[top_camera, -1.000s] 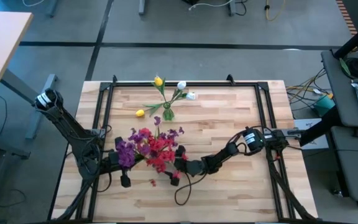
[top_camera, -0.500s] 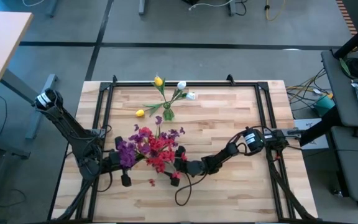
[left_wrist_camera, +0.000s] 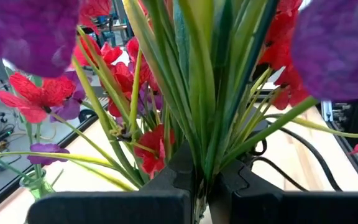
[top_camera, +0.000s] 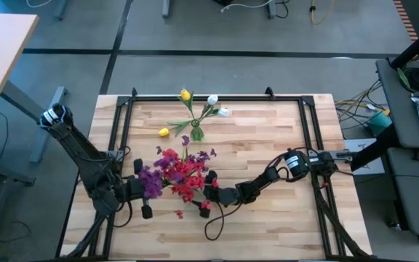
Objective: Sort flowers into vase by color
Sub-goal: Put the purple flowers into the blue vase
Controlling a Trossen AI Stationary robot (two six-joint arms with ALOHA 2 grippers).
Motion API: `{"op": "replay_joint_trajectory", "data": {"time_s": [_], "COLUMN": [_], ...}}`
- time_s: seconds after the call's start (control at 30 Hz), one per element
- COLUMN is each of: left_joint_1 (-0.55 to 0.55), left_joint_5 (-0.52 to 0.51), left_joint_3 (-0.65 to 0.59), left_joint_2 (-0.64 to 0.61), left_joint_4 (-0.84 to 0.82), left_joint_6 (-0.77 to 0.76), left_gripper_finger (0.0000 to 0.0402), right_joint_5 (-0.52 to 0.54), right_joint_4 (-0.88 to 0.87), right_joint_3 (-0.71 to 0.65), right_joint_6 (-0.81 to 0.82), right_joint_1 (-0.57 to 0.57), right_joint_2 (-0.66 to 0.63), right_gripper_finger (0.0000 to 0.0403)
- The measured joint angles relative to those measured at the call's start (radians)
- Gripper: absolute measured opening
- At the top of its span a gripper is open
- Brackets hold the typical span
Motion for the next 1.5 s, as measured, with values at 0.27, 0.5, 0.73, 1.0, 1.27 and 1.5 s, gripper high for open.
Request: {"op": "replay_joint_trajectory", "data": {"time_s": [0.27, 0.5, 0.73, 1.0, 1.27, 1.5], "left_joint_1": [0.012, 0.041, 0.041, 0.043, 0.046, 0.053], "left_joint_5": [0.0, 0.0, 0.011, 0.018, 0.017, 0.016], "left_joint_3": [-0.008, -0.013, -0.012, -0.015, -0.015, -0.015], "left_joint_2": [0.005, 0.006, 0.006, 0.026, 0.052, 0.076], "left_joint_4": [0.0, 0.003, 0.046, 0.045, 0.046, 0.045], "left_joint_6": [-0.017, -0.023, -0.02, -0.026, -0.049, -0.066], "left_gripper_finger": [0.0, 0.0, 0.0, 0.0, 0.0, 0.0], "right_joint_5": [0.0, 0.0, 0.0, 0.003, 0.004, 0.004], "right_joint_4": [-0.005, -0.03, -0.028, -0.021, -0.023, -0.023], "right_joint_3": [0.0, 0.0, 0.001, 0.031, 0.042, 0.042], "right_joint_6": [0.003, 0.017, 0.021, -0.007, -0.023, -0.013], "right_joint_1": [0.0, 0.0, 0.0, 0.0, 0.0, 0.0], "right_joint_2": [0.0, 0.0, 0.0, 0.0, -0.001, -0.001], "right_gripper_finger": [0.0354, 0.0354, 0.0354, 0.0354, 0.0354, 0.0354]}}
